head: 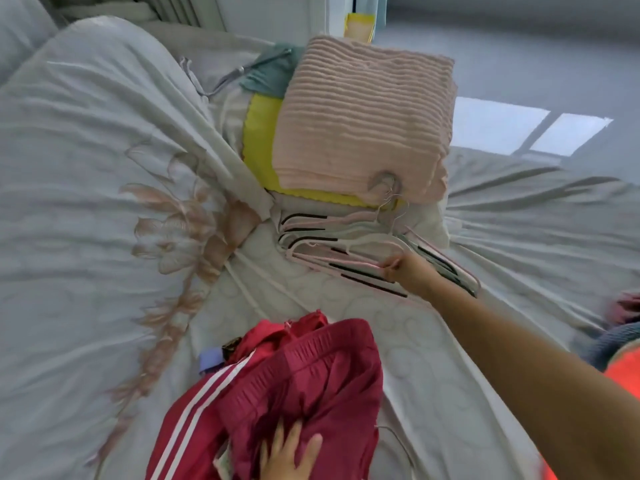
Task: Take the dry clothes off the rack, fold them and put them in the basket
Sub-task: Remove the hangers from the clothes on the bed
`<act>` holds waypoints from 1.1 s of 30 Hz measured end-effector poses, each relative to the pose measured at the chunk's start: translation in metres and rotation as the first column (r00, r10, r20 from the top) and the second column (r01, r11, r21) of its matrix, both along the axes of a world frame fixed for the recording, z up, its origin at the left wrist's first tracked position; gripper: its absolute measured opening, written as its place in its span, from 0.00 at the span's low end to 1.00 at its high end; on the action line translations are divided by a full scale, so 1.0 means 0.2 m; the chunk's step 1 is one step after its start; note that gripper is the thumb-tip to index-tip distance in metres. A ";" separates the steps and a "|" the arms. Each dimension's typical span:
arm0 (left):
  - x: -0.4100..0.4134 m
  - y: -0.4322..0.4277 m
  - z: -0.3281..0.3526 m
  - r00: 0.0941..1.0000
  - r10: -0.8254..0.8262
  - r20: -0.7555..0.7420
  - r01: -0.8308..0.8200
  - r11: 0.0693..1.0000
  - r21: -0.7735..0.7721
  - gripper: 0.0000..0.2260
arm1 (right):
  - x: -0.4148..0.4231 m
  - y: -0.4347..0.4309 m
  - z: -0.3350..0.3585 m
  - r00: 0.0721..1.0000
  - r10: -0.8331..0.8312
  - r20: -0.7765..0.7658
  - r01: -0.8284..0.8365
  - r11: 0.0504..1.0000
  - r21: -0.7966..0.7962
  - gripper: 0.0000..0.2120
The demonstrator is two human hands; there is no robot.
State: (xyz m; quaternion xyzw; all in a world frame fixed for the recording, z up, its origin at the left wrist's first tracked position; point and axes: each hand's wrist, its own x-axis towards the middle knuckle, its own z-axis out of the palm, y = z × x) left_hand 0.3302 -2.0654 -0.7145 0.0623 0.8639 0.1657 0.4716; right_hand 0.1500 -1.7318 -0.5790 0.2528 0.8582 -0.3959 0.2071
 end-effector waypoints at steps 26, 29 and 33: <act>-0.01 0.36 0.64 0.888 0.409 -0.209 -0.390 0.912 0.127 0.32 | 2.02 0.57 -0.27 0.893 -0.417 0.168 0.376 0.898 0.227 0.13; 0.11 0.55 0.73 0.861 0.453 -0.233 -0.410 0.887 0.212 0.21 | 2.09 0.87 -0.18 0.889 -0.451 0.084 0.408 0.861 0.305 0.15; 0.37 0.83 0.85 0.806 0.575 -0.138 -0.510 0.794 0.331 0.20 | 2.14 1.30 -0.09 0.894 -0.447 -0.018 0.419 0.822 0.386 0.15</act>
